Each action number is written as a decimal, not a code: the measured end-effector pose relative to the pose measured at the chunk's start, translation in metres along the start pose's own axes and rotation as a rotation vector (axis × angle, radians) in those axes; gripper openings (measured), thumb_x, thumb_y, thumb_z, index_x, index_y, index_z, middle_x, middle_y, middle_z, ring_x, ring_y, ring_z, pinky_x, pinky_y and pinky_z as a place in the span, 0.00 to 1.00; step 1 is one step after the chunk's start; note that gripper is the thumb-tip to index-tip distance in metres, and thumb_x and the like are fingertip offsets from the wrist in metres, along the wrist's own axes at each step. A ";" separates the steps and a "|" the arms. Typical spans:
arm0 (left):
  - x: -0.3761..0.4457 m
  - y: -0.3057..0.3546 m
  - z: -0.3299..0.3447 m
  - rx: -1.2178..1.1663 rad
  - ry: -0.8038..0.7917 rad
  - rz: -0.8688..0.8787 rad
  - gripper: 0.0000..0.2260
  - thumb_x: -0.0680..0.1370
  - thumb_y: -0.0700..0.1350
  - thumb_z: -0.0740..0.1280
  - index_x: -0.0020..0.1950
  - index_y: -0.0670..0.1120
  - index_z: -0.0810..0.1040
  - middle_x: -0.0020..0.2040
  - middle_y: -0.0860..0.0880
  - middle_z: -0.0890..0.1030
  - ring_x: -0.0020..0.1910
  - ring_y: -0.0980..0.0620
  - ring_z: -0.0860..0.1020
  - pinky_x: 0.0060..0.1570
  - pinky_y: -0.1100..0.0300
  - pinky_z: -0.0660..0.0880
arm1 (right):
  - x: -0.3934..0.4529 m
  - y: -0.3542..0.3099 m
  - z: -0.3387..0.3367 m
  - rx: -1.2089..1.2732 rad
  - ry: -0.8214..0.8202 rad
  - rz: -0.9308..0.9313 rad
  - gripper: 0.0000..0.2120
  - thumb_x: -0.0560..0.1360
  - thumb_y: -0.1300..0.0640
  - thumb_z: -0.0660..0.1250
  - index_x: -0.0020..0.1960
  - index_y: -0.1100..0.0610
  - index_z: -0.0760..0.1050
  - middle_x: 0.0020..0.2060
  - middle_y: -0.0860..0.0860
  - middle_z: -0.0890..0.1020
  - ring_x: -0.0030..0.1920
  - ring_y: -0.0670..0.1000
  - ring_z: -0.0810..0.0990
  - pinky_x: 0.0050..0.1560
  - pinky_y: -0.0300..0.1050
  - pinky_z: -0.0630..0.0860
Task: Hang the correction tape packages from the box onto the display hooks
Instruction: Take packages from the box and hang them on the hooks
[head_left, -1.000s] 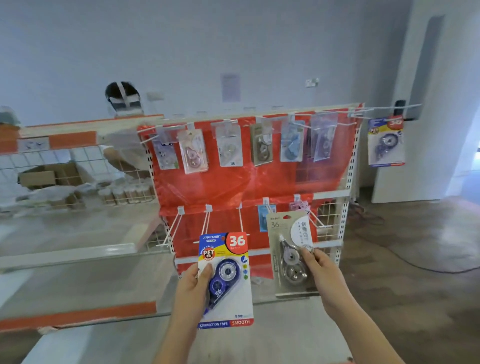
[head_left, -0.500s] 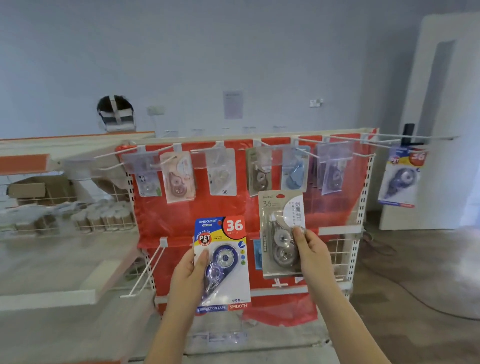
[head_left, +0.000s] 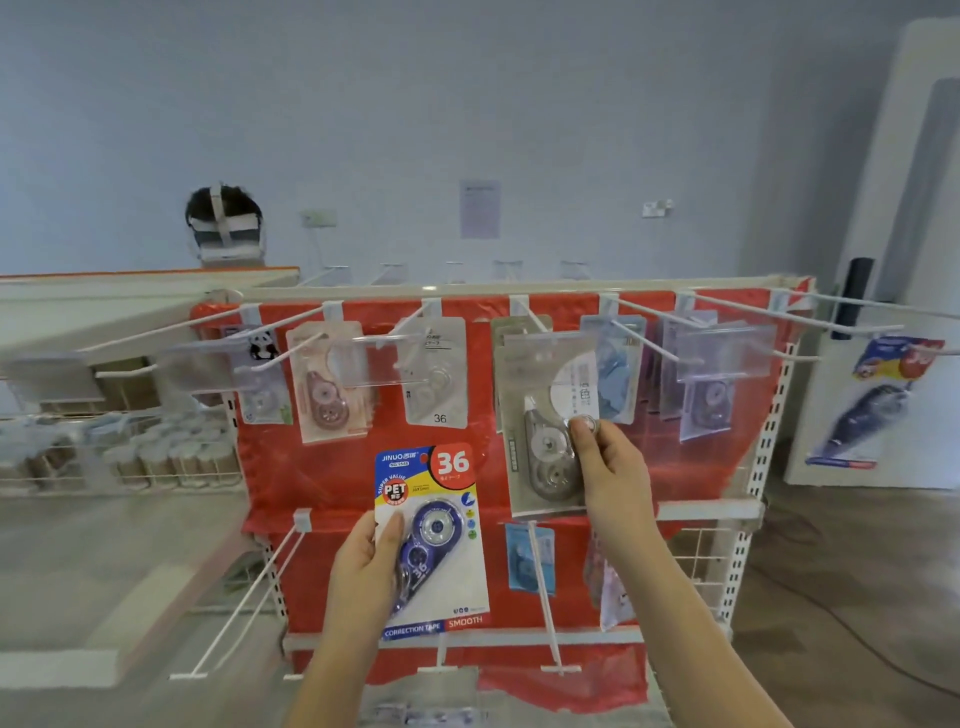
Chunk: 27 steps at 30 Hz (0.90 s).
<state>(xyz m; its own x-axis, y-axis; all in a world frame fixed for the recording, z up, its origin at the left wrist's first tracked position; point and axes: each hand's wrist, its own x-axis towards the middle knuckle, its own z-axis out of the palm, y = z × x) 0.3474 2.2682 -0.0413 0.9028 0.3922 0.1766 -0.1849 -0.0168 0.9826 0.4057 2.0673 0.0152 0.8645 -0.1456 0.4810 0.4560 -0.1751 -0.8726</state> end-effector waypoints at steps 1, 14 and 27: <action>0.002 0.000 0.000 0.002 -0.004 -0.001 0.07 0.81 0.45 0.61 0.50 0.48 0.78 0.39 0.54 0.85 0.36 0.58 0.83 0.30 0.67 0.75 | 0.001 0.001 0.000 -0.010 0.000 -0.007 0.12 0.80 0.54 0.59 0.42 0.58 0.74 0.35 0.49 0.78 0.33 0.39 0.73 0.33 0.29 0.70; 0.019 -0.019 -0.011 -0.007 0.011 -0.093 0.07 0.80 0.45 0.62 0.50 0.47 0.80 0.44 0.48 0.86 0.43 0.48 0.84 0.41 0.54 0.78 | 0.056 0.043 0.033 -0.092 0.016 0.142 0.17 0.81 0.50 0.58 0.44 0.63 0.74 0.40 0.56 0.79 0.41 0.50 0.76 0.38 0.41 0.71; 0.035 -0.020 -0.015 0.005 -0.004 -0.134 0.06 0.80 0.43 0.63 0.50 0.47 0.79 0.43 0.47 0.86 0.40 0.51 0.84 0.36 0.59 0.78 | 0.134 0.066 0.060 -0.221 -0.066 0.257 0.19 0.80 0.46 0.57 0.59 0.60 0.71 0.45 0.57 0.76 0.45 0.55 0.74 0.44 0.46 0.70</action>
<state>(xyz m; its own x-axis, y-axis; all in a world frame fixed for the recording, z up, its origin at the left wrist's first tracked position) 0.3768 2.2957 -0.0557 0.9206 0.3879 0.0439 -0.0607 0.0310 0.9977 0.5645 2.0945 0.0173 0.9604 -0.1504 0.2346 0.1705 -0.3490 -0.9215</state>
